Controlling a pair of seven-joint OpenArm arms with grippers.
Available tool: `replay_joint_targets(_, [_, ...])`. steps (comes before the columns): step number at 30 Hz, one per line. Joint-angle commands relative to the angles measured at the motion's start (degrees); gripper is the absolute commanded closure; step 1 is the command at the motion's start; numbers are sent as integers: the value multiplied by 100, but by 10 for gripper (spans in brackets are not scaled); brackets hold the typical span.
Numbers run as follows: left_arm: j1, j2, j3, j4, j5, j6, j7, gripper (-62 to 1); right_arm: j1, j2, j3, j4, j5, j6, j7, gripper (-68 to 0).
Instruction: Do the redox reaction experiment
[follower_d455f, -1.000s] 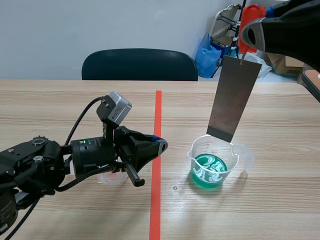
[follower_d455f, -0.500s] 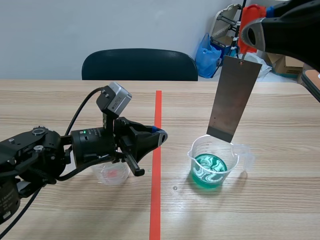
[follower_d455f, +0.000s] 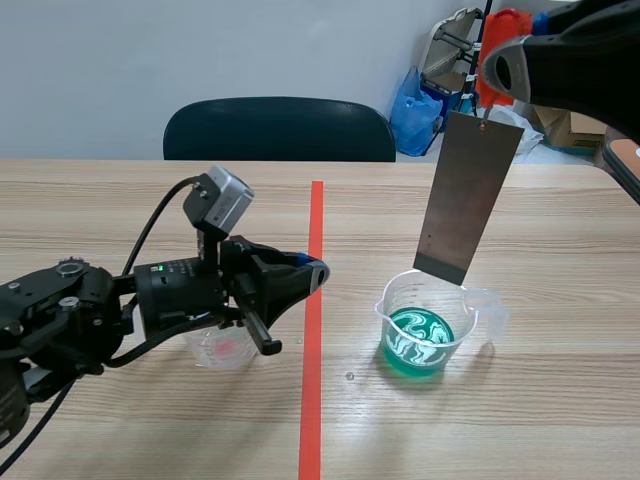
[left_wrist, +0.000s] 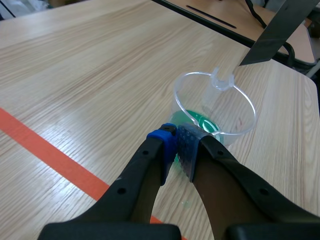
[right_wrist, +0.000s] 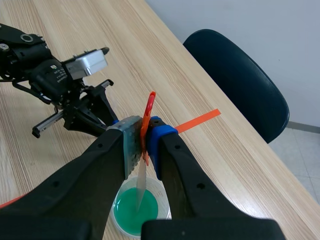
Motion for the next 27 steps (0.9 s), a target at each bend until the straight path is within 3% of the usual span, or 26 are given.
replay_joint_targets(1, [162,-251,-35,243,-72,-9,-256,-41,52,76,85,48,63,-37,90,-6])
replay_joint_targets(9, [1270,-1410,-728,1147,-72,-9,-772,-40,52,76,85,48,61,-37,87,-6])
replay_joint_targets(17, [3335,-2634,-2334,1602,-68,-9,-2124,-43,52,76,85,48,61,-37,85,-6])
replay_joint_targets(19, [4011,-2835,-2859,1602,-17,-9,-2579,-78,52,76,85,48,61,-37,85,-6])
replay_joint_targets(25, [6074,-2979,-4441,1602,833,-9,-4070,-258,52,76,85,46,59,-37,85,-6])
replay_joint_targets(27, [6693,-2940,-4843,1600,1045,264,-4500,-302,52,76,85,46,59,-37,87,-6])
